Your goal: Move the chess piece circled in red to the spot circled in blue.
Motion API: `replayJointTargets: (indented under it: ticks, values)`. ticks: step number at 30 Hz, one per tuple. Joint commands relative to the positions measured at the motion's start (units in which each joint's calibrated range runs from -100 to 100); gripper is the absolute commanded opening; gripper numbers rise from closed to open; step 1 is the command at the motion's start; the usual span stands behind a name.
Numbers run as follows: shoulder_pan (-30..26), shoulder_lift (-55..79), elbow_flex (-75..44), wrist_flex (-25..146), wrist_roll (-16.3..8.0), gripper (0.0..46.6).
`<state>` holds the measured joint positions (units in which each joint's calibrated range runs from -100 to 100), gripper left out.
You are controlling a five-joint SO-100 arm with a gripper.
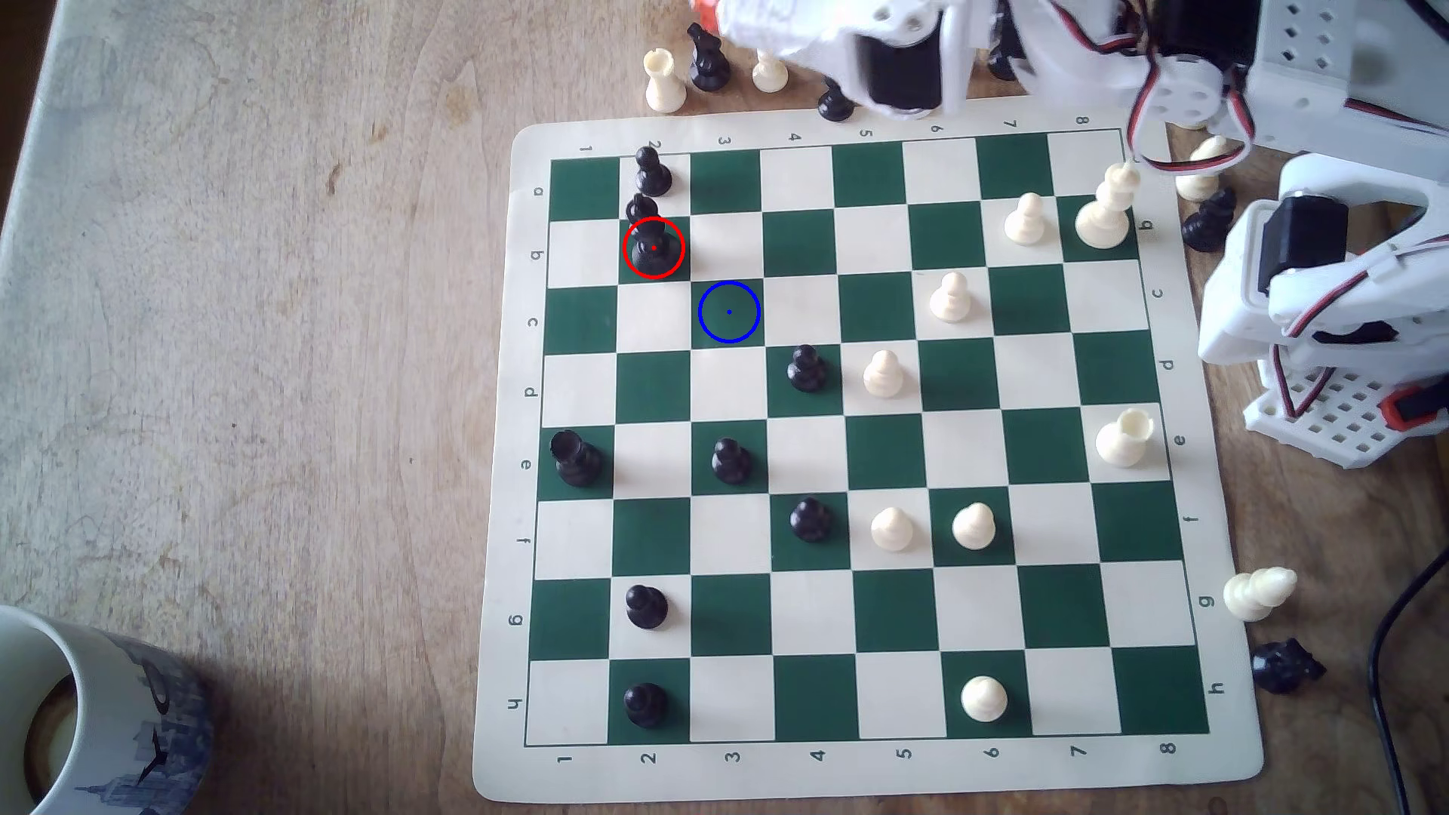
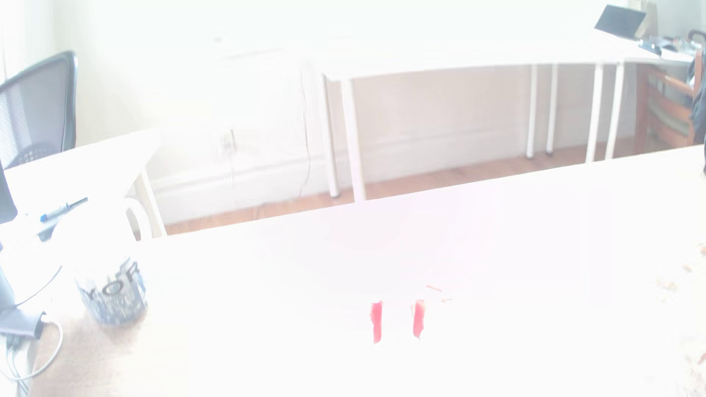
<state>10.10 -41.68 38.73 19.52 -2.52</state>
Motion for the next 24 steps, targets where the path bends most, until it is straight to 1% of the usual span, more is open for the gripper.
replayJointTargets:
  ticks: [1, 2, 6, 7, 8, 10, 11, 14, 15, 17, 20, 24]
  values:
    - [-0.91, 9.34, -19.14, 15.12, 1.17, 3.5]
    - [-0.91, 12.99, -23.86, 20.36, 0.59, 3.4]
    - [-0.05, 19.44, -32.29, 29.45, -1.42, 4.8]
    - [0.34, 23.35, -38.36, 34.78, -2.15, 7.9]
    - [0.5, 25.56, -41.99, 37.4, -2.44, 9.6]
    - [0.73, 30.9, -50.42, 42.39, -3.57, 11.8]
    - [0.73, 36.93, -59.58, 48.05, -4.59, 12.8]
    - [0.03, 45.59, -72.81, 56.07, -5.91, 13.1]
    - [-0.21, 48.65, -77.17, 58.28, -6.74, 13.3]
    - [-0.44, 53.57, -84.15, 62.54, -7.37, 13.9]
    - [-0.13, 58.66, -90.4, 65.41, -8.35, 14.5]
    - [0.03, 60.7, -90.58, 65.41, -8.45, 15.8]
